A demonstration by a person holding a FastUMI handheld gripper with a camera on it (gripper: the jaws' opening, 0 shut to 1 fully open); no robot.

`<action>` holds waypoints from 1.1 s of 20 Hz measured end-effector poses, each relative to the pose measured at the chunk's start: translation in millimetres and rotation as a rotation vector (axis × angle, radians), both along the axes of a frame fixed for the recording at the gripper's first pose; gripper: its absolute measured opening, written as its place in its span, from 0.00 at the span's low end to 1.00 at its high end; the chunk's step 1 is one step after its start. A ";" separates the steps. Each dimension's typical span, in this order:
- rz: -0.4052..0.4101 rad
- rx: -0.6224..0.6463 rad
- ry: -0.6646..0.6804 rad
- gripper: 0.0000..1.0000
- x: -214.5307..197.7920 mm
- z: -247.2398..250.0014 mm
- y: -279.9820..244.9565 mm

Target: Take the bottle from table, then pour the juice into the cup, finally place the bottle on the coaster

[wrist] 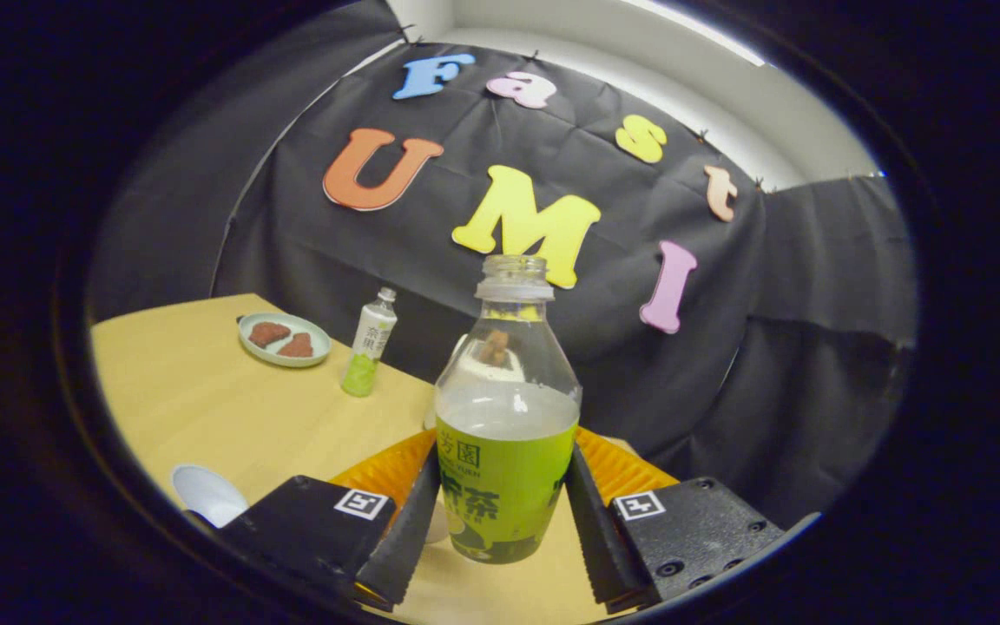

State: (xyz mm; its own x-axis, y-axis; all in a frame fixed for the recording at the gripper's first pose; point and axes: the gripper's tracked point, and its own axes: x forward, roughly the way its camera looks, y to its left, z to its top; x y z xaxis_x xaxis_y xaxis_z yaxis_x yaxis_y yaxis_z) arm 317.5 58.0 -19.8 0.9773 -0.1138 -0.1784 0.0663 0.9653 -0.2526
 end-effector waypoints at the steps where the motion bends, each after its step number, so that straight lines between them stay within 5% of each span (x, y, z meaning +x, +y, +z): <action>1: 0.029 0.064 0.010 0.80 7.9 -6.9 1.6; 6: 0.095 0.232 0.048 0.80 44.4 -33.9 10.3; 22: 0.094 0.209 0.066 0.80 90.3 -101.5 21.8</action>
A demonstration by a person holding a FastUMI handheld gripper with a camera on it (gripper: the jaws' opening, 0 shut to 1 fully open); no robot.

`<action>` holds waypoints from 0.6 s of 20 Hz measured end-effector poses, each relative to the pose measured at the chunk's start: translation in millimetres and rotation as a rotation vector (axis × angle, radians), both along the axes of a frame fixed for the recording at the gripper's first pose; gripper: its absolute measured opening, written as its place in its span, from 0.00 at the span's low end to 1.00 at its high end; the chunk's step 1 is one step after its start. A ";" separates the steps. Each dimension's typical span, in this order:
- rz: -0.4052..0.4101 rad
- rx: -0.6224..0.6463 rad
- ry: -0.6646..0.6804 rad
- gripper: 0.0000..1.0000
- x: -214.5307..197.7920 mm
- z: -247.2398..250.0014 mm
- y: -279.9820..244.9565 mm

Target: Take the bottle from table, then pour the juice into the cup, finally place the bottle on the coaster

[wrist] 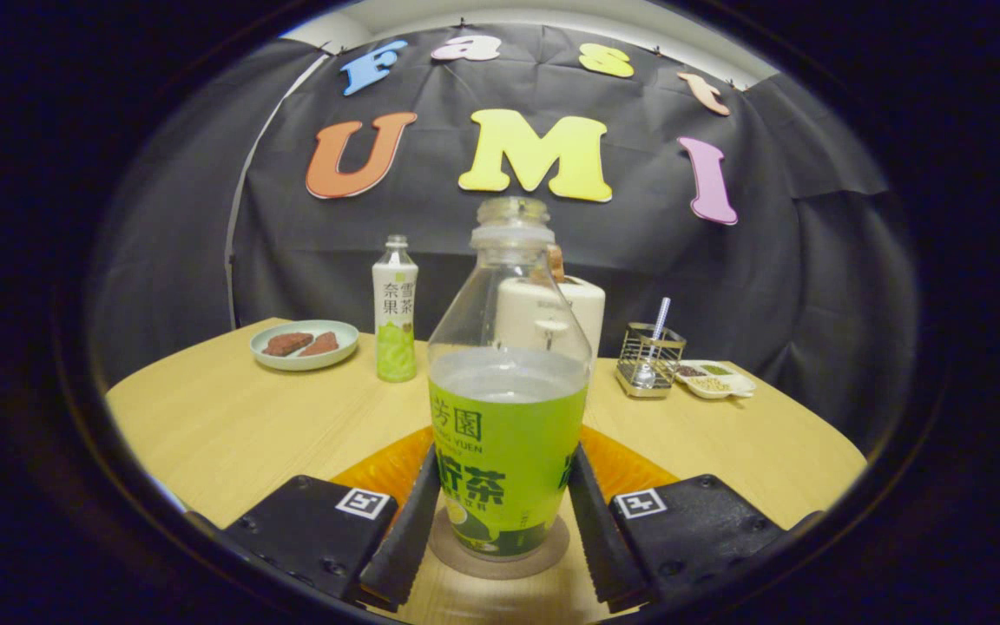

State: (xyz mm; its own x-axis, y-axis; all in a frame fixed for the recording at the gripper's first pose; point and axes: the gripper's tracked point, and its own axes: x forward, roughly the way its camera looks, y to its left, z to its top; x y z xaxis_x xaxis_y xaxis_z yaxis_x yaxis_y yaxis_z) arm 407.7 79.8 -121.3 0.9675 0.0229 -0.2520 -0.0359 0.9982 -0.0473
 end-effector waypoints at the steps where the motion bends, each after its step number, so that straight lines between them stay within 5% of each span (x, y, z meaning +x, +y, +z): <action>1: 0.008 0.012 0.006 0.79 -1.2 -2.7 2.3; 11: 0.031 0.045 -0.010 0.85 -1.1 4.5 5.7; 12: 0.031 0.048 -0.019 0.93 -1.7 7.1 6.3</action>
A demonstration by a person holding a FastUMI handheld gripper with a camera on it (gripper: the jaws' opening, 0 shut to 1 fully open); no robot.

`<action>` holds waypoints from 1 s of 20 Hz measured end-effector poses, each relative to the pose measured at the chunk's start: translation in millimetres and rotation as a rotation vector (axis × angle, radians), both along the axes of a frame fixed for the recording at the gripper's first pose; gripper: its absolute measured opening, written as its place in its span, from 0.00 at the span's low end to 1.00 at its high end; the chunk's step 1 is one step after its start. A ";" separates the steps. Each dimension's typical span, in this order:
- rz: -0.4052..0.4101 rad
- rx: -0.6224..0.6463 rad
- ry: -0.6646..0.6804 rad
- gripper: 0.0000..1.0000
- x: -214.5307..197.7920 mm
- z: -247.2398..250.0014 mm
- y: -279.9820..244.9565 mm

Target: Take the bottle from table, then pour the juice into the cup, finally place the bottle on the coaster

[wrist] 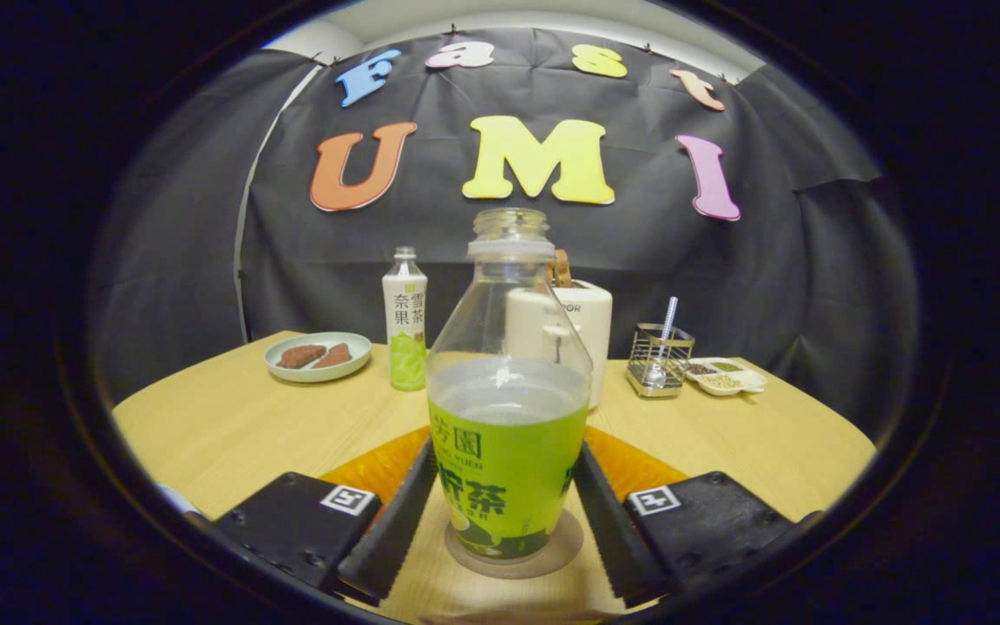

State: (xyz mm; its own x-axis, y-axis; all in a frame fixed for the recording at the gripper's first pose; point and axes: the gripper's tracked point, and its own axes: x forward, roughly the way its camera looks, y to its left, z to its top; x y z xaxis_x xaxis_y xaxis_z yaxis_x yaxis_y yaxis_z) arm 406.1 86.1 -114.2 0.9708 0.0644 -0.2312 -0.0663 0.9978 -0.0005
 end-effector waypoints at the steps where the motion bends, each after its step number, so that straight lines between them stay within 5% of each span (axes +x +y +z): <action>1: -0.003 -0.005 -0.001 1.00 -4.3 4.1 -1.7; 11: 0.001 0.062 -0.025 1.00 -39.9 32.5 -7.7; 20: -0.030 0.015 -0.121 1.00 -161.4 101.7 -24.6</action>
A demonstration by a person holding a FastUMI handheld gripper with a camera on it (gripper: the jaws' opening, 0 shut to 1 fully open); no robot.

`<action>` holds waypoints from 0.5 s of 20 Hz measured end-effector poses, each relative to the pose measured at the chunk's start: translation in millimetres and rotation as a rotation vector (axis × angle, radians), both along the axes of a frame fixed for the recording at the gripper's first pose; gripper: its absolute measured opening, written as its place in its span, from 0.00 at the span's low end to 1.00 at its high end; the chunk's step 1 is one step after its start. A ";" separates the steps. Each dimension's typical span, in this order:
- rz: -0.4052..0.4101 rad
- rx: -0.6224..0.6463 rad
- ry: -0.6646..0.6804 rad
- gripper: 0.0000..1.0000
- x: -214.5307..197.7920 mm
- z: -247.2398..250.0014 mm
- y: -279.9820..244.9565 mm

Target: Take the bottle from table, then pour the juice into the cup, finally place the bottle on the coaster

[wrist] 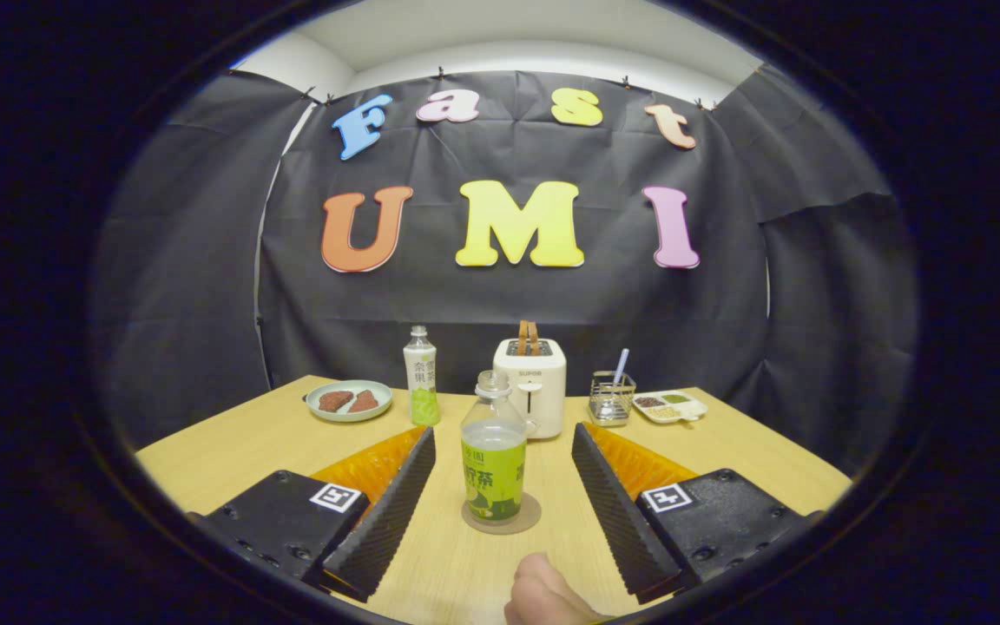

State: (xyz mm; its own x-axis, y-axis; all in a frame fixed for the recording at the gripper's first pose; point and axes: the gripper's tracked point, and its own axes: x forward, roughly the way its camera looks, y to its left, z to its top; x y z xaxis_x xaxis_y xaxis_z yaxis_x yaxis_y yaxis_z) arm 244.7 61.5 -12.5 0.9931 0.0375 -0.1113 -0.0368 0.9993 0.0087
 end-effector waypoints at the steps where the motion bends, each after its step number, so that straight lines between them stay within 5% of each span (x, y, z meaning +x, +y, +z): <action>1: -0.009 -0.006 -0.005 1.00 -19.4 6.6 -2.5; 10: -0.029 -0.028 -0.035 1.00 -172.7 39.5 -29.2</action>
State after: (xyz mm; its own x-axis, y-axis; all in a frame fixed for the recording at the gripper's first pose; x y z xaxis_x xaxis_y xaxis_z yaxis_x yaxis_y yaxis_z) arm 72.0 32.3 27.0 0.9970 0.0056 -0.0770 -0.0072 0.9998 -0.0203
